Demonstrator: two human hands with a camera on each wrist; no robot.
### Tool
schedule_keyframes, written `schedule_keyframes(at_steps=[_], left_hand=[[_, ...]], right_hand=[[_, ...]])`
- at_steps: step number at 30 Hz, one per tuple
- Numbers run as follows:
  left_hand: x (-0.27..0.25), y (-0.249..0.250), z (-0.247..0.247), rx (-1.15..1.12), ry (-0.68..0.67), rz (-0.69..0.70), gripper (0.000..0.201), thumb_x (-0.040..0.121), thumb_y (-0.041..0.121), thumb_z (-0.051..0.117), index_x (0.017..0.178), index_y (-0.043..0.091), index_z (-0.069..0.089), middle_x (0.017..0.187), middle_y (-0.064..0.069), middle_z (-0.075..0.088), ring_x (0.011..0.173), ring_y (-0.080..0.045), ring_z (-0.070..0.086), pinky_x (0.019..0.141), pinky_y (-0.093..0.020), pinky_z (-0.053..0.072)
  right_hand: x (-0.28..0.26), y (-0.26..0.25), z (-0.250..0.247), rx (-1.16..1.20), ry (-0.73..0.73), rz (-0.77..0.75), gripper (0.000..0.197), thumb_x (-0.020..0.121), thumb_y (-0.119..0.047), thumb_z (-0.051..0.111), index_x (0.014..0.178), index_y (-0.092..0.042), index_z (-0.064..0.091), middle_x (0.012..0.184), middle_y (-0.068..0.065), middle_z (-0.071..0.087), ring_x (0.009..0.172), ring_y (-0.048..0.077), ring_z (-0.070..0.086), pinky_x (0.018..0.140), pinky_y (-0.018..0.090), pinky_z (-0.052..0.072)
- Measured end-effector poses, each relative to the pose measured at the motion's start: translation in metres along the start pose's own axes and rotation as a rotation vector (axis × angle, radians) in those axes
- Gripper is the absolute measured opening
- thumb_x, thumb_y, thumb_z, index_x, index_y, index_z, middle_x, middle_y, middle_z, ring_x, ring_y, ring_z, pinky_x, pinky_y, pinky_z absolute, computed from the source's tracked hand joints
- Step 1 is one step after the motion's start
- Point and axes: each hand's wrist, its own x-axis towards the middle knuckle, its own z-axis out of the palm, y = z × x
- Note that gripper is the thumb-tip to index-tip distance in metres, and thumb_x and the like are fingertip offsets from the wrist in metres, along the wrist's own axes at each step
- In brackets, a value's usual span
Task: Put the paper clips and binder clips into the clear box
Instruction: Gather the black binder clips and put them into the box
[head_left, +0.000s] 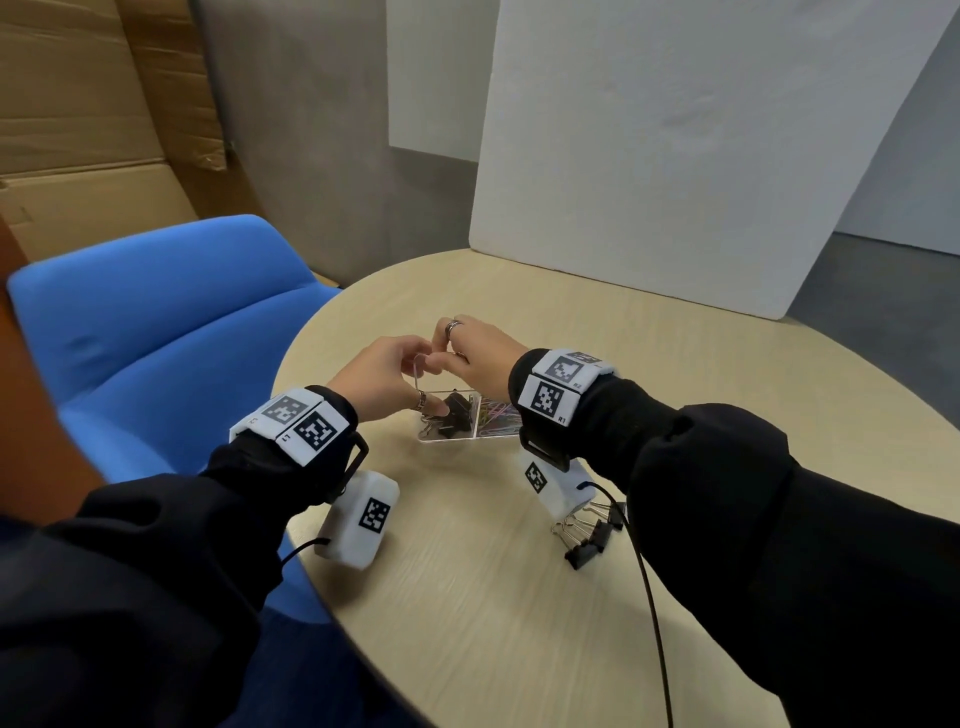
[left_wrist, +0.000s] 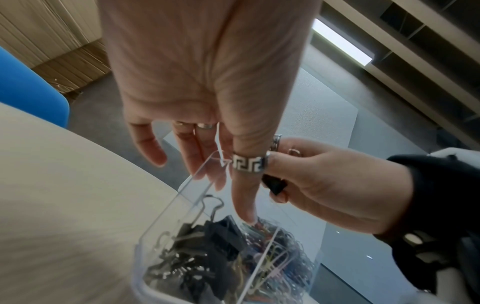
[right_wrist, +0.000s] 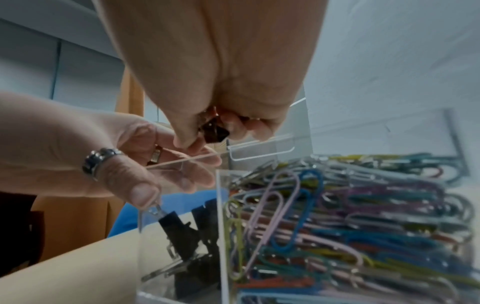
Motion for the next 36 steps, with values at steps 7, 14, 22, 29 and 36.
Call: schedule_keyframes(at_steps=[7,14,22,29,36], left_hand=[[0.000,0.000,-0.001,-0.010,-0.007,-0.004,0.053,0.066,0.014,0.082,0.114,0.017,0.060,0.097,0.006,0.061,0.097,-0.013,0.053,0.073,-0.009,0.037],[0.000,0.003,-0.002,0.033,-0.030,-0.037,0.064,0.068,0.016,0.081,0.126,0.017,0.054,0.109,0.004,0.062,0.101,-0.011,0.051,0.075,-0.014,0.040],[-0.007,0.060,0.001,0.292,0.055,0.043,0.075,0.072,0.051,0.070,0.137,0.027,0.039,0.144,-0.001,0.035,0.136,-0.022,0.026,0.110,-0.047,0.029],[-0.025,0.109,0.058,0.403,-0.423,0.198,0.050,0.081,0.038,0.067,0.126,0.023,0.051,0.118,0.001,0.055,0.092,-0.011,0.049,0.083,-0.023,0.040],[-0.027,0.116,0.094,0.600,-0.762,0.098,0.080,0.065,0.043,0.080,0.134,0.031,0.040,0.126,0.003,0.050,0.107,-0.020,0.056,0.093,-0.035,0.050]], right_hand=[[-0.006,0.004,-0.005,0.076,0.060,0.019,0.021,0.081,-0.034,0.067,0.086,-0.016,0.060,0.081,0.002,0.066,0.073,0.015,0.056,0.071,0.027,0.046],[-0.028,0.030,-0.039,0.122,0.174,0.149,0.040,0.099,-0.037,0.030,0.113,-0.009,0.055,0.100,0.002,0.060,0.095,0.018,0.056,0.089,0.032,0.043],[-0.081,0.110,-0.060,-0.321,-0.368,0.447,0.041,0.099,-0.019,0.036,0.141,-0.018,0.036,0.147,0.003,0.039,0.133,0.020,0.040,0.109,0.032,0.030],[-0.099,0.124,-0.035,-0.348,-0.491,0.382,0.060,0.090,-0.029,0.056,0.144,-0.025,0.030,0.148,0.003,0.037,0.133,0.022,0.040,0.111,0.033,0.033],[-0.124,0.131,-0.041,-0.204,-0.402,0.430,0.044,0.080,-0.023,0.071,0.120,-0.015,0.054,0.127,0.005,0.051,0.094,0.021,0.056,0.076,0.029,0.048]])
